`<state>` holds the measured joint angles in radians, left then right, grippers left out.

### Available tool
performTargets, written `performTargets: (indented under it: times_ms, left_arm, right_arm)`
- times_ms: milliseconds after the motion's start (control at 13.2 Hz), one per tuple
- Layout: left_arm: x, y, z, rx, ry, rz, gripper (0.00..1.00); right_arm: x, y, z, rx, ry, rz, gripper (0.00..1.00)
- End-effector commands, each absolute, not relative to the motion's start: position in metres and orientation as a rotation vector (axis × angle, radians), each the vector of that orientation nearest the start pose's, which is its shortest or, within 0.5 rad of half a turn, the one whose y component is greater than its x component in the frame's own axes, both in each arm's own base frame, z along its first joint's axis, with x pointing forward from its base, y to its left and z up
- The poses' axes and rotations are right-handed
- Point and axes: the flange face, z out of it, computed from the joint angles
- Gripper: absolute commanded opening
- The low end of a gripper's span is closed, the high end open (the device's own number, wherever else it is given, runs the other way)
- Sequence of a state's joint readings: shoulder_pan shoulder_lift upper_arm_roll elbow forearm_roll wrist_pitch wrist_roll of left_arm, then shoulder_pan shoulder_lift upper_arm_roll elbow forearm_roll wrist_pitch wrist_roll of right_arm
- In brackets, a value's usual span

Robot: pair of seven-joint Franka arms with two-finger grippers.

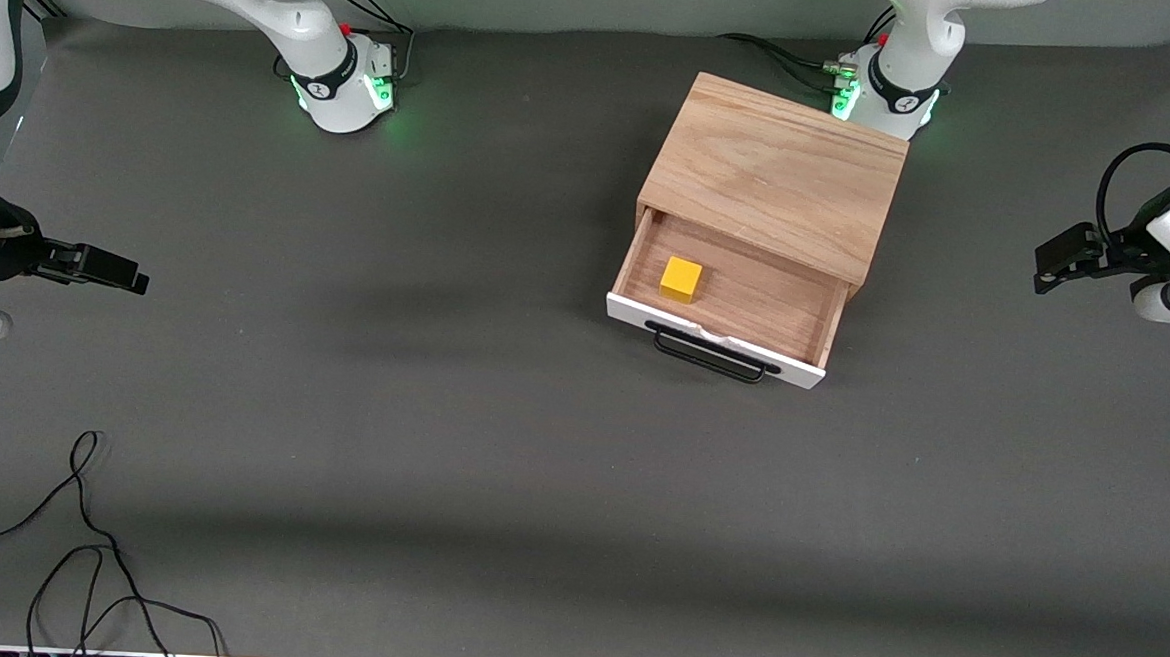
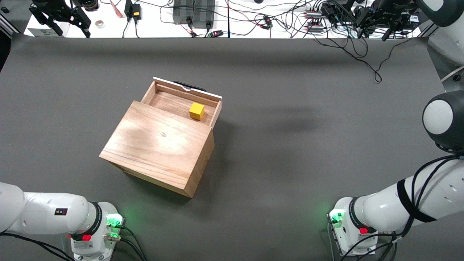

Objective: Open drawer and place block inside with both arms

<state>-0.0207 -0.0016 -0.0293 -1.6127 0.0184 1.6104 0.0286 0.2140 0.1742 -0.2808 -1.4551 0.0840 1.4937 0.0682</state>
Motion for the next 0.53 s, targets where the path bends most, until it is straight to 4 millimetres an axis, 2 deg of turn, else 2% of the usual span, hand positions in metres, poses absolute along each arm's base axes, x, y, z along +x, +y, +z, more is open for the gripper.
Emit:
performTargets:
  times_ms: [0, 228, 304, 455]
  left_arm:
    - [0.554, -0.026, 0.615, -3.108, 0.154, 0.002, 1.00]
    - [0.554, -0.026, 0.615, -3.109, 0.154, 0.005, 1.00]
    - [0.554, -0.026, 0.614, -3.107, 0.151, 0.007, 1.00]
    - [0.554, -0.026, 0.615, -3.109, 0.154, 0.005, 1.00]
  right_arm:
    - [0.587, -0.014, 0.579, -3.081, 0.172, 0.178, 1.00]
    - [0.585, -0.018, 0.581, -3.079, 0.179, 0.176, 1.00]
    - [0.582, -0.031, 0.583, -3.073, 0.207, 0.172, 1.00]
    - [0.581, -0.043, 0.582, -3.056, 0.220, 0.179, 1.00]
